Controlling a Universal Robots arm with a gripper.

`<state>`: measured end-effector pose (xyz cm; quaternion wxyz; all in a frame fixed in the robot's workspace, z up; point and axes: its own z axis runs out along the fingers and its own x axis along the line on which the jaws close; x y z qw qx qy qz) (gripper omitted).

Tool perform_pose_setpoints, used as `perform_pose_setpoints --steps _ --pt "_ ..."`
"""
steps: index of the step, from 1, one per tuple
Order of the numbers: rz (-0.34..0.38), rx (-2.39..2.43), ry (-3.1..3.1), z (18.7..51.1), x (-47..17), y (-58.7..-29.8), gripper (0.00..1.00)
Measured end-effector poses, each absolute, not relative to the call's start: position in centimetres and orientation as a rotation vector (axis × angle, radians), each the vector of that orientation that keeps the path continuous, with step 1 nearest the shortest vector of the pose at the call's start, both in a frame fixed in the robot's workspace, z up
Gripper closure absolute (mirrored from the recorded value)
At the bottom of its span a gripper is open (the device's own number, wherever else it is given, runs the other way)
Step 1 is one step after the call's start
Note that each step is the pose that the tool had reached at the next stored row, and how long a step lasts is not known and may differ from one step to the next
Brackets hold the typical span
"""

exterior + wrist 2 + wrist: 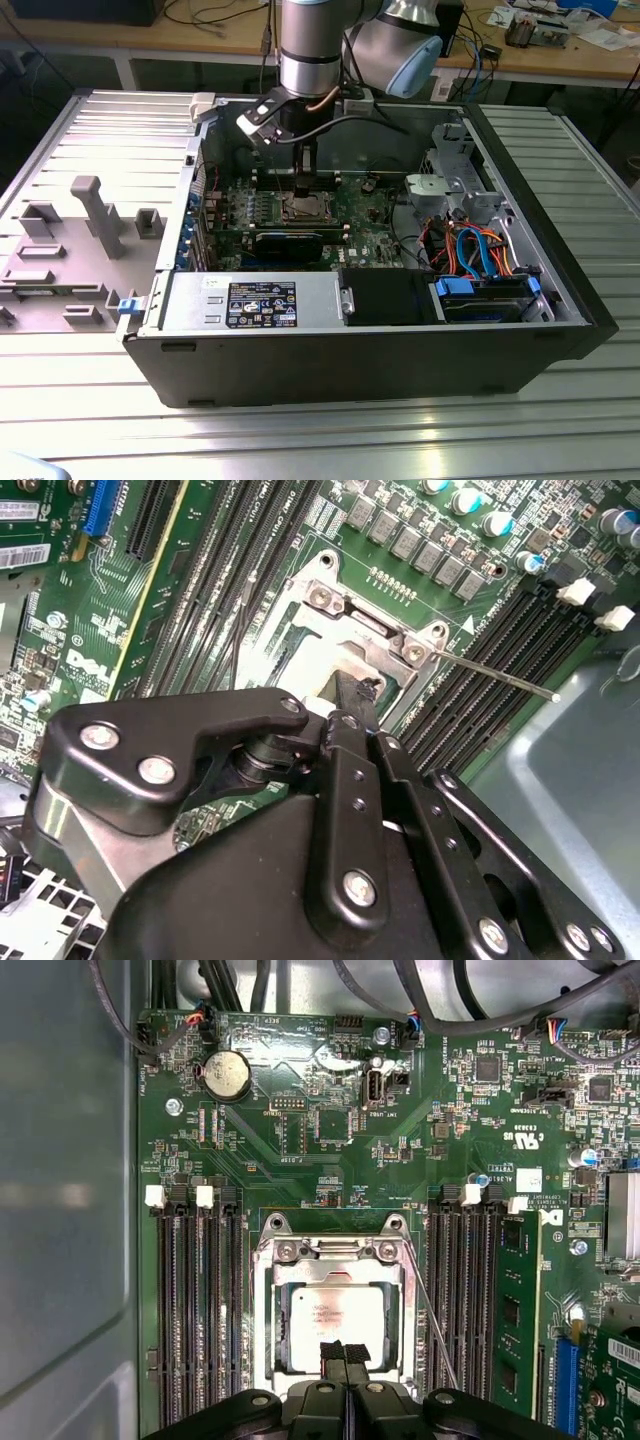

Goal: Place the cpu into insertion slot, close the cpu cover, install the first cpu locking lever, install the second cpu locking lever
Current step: 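Close the cpu cover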

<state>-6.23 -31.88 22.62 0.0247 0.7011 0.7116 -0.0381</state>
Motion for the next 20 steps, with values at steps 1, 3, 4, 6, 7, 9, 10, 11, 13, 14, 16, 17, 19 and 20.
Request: perform_pose_setpoints --steps 1,3,4,6,7,9,10,11,13,14,16,17,19,20 --pt "-0.118 2.169 2.201 22.6 -6.2 -31.9 0.89" --pt "-0.118 2.169 2.201 22.7 -6.2 -31.9 0.89" --pt "-0.118 2.169 2.201 22.8 -6.2 -31.9 0.89" --pt "-0.118 2.169 2.201 23.0 -6.2 -31.9 0.89" --pt "-0.118 2.169 2.201 23.1 -6.2 -31.9 0.89" --pt "-0.118 2.169 2.201 23.4 -6.2 -31.9 0.89" --pt "-0.118 2.169 2.201 23.5 -6.2 -31.9 0.89" --pt "-0.118 2.169 2.201 23.6 -6.2 -31.9 0.89" --pt "-0.118 2.169 2.201 23.9 -6.2 -31.9 0.89" --pt "-0.118 2.169 2.201 24.1 -6.2 -31.9 0.89" --pt "-0.118 2.169 2.201 24.5 -6.2 -31.9 0.89" --pt "-0.118 2.169 2.201 24.6 -6.2 -31.9 0.89" --pt "-0.118 2.169 2.201 24.8 -6.2 -31.9 0.89" --pt "-0.118 2.169 2.201 24.8 -6.2 -31.9 0.89"
